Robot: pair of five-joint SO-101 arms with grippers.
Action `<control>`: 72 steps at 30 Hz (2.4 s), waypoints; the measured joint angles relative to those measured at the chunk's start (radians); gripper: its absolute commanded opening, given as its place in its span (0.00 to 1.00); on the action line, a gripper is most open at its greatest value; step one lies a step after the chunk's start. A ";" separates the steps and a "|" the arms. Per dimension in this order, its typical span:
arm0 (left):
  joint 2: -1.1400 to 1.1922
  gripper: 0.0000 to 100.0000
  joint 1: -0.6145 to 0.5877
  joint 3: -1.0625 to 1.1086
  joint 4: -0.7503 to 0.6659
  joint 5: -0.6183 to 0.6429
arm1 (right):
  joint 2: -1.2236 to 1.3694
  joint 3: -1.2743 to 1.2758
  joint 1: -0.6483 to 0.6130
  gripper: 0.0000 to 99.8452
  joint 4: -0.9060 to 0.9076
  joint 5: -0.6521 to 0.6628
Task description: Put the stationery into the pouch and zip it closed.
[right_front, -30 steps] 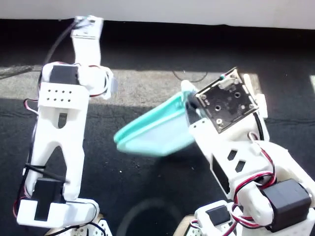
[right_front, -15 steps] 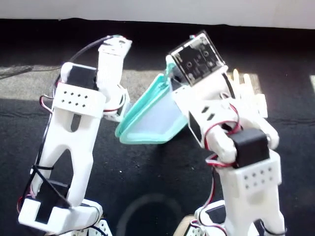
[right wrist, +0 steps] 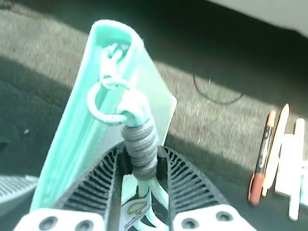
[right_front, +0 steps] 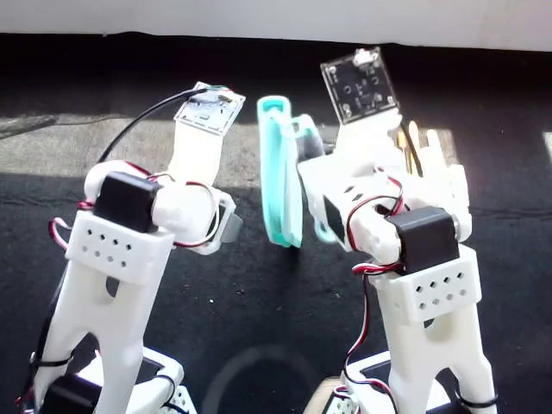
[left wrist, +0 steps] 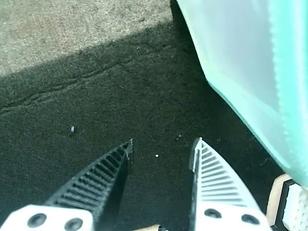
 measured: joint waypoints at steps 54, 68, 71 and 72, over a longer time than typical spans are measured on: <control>-0.017 0.21 -0.020 -0.396 -0.058 -0.213 | -0.017 0.000 -0.199 0.01 0.180 0.077; 0.061 0.21 -0.012 -0.479 -0.026 -0.281 | -0.017 0.000 -0.199 0.01 0.180 0.077; 0.057 0.21 -0.014 -0.526 0.005 -0.298 | -0.017 0.000 -0.199 0.01 0.180 0.077; 0.054 0.21 -0.014 -0.531 0.006 -0.299 | -0.017 0.000 -0.199 0.01 0.180 0.077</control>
